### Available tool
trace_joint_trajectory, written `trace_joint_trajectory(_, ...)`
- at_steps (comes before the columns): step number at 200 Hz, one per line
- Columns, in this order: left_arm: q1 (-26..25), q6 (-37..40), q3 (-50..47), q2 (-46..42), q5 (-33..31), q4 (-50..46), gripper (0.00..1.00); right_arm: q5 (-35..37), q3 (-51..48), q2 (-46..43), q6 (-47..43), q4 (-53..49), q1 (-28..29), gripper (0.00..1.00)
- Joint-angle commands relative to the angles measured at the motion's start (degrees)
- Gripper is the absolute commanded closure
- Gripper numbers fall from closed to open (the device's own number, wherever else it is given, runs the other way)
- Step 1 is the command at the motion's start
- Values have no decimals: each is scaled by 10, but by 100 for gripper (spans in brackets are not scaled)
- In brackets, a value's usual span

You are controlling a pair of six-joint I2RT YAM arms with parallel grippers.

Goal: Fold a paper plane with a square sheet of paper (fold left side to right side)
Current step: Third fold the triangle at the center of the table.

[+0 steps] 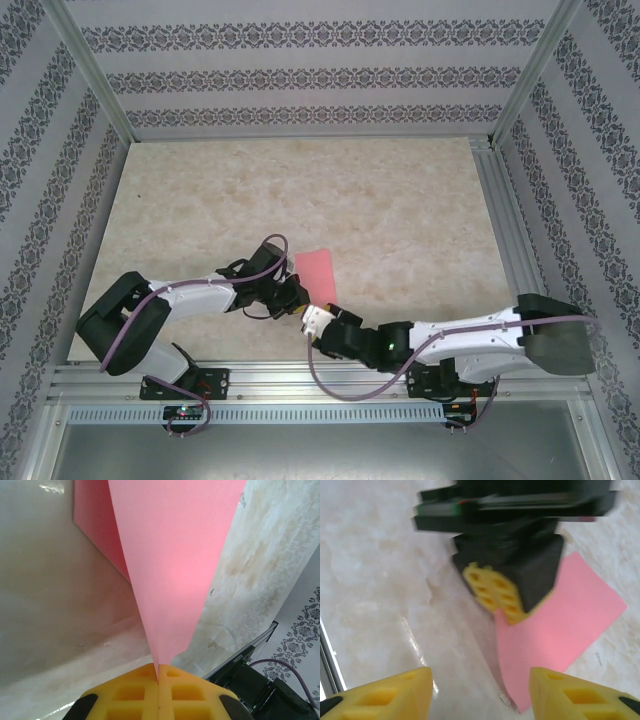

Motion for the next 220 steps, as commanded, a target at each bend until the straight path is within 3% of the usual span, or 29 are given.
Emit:
trace_joint_trajectory(1, -6, -6, 14, -1, 1, -14, 100, 110, 8, 50, -61, 43, 38, 48)
trace_joint_trajectory(41, -7, -3, 16, -1, 2, -17, 100, 133, 11, 98, -95, 100, 45, 48)
trace_joint_trajectory(87, -7, 0, 17, -6, -1, -22, 100, 58, 9, 86, -122, 131, -10, 48)
trace_joint_trajectory(151, -6, 1, 22, -6, 1, -27, 100, 40, 20, 134, -131, 166, -32, 49)
trace_joint_trajectory(220, -7, 1, 25, -3, 2, -27, 100, 45, 24, 160, -128, 170, -47, 63)
